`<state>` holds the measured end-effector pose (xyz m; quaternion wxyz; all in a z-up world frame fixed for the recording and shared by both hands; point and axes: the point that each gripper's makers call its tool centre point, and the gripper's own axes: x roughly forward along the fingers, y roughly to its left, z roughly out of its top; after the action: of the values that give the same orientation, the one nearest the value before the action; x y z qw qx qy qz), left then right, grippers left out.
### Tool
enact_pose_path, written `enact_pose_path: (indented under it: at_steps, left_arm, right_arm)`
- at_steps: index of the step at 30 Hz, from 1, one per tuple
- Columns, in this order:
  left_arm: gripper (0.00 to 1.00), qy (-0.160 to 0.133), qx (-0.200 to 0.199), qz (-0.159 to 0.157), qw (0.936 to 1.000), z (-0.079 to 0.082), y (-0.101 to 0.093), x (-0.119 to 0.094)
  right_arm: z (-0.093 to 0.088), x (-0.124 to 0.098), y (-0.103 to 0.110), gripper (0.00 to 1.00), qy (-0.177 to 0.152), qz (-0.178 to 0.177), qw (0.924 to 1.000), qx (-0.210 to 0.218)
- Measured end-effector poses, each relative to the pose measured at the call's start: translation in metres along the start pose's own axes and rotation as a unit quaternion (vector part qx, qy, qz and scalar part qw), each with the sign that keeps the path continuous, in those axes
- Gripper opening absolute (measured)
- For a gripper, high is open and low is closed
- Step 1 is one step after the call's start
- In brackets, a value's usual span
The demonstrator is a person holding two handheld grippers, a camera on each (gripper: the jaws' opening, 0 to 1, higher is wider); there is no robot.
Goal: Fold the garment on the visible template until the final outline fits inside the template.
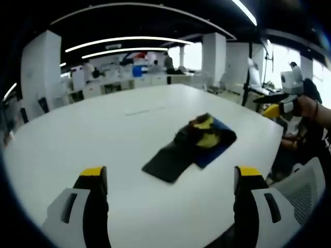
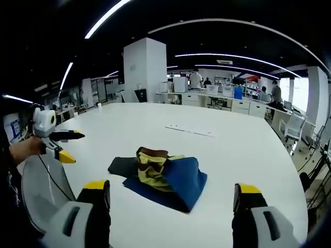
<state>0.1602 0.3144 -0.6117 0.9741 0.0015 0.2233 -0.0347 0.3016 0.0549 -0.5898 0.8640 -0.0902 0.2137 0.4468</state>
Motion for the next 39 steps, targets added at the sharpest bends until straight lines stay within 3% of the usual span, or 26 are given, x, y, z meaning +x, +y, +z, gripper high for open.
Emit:
enact_pose_path:
  at_steps: [39]
  left_arm:
    - [0.98,0.001,0.011,-0.007,0.9999,0.0048,0.0000,0.0048]
  right_arm:
    - [0.0060,-0.0001,0.0024,0.99,-0.007,-0.002,1.0000,-0.002]
